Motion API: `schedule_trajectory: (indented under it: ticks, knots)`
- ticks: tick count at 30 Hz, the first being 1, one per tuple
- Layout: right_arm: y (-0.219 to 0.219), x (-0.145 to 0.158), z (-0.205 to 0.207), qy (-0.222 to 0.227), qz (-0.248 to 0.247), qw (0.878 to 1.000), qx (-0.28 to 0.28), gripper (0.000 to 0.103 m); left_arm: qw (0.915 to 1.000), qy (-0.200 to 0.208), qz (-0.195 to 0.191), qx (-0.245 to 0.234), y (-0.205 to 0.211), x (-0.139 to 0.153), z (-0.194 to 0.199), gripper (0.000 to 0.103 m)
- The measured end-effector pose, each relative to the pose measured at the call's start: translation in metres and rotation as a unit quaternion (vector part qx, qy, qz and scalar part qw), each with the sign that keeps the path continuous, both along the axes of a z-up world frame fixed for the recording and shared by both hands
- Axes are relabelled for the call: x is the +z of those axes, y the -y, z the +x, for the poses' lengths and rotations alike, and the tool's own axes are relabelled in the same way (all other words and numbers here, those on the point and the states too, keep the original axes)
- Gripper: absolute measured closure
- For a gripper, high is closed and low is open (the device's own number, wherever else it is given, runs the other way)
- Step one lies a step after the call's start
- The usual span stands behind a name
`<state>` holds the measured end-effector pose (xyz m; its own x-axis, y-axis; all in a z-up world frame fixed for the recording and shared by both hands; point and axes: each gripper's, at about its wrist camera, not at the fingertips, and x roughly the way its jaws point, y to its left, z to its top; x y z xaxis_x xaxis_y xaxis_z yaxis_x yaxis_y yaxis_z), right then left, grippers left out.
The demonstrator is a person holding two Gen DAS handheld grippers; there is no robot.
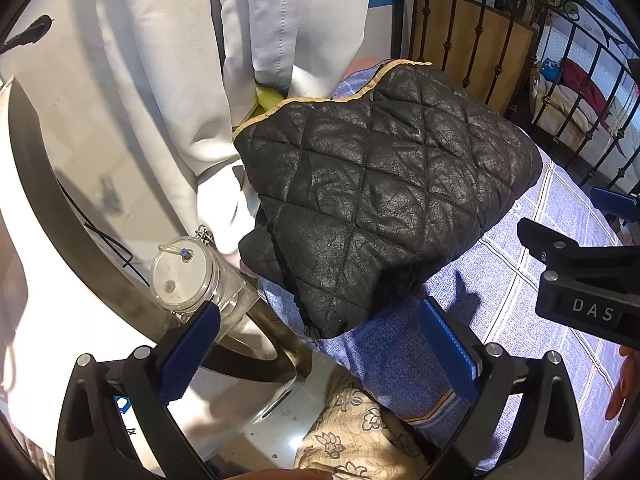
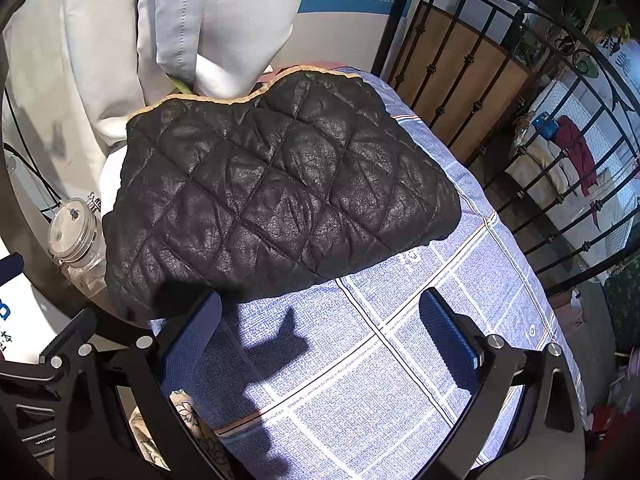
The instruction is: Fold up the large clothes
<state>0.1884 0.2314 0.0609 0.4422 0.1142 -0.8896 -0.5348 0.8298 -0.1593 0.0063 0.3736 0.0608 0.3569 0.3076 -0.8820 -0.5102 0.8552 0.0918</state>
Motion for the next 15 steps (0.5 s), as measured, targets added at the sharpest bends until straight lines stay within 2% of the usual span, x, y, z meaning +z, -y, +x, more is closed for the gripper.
schedule_trajectory:
  ticks: [15]
  knots:
    - [-0.0011, -0.0009, -0.0009, -0.002, -0.001, 1.0, 0.002, 0.005, 1.0, -0.002, 0.0, 0.0, -0.0002, -0.0001, 0.0003, 0.006]
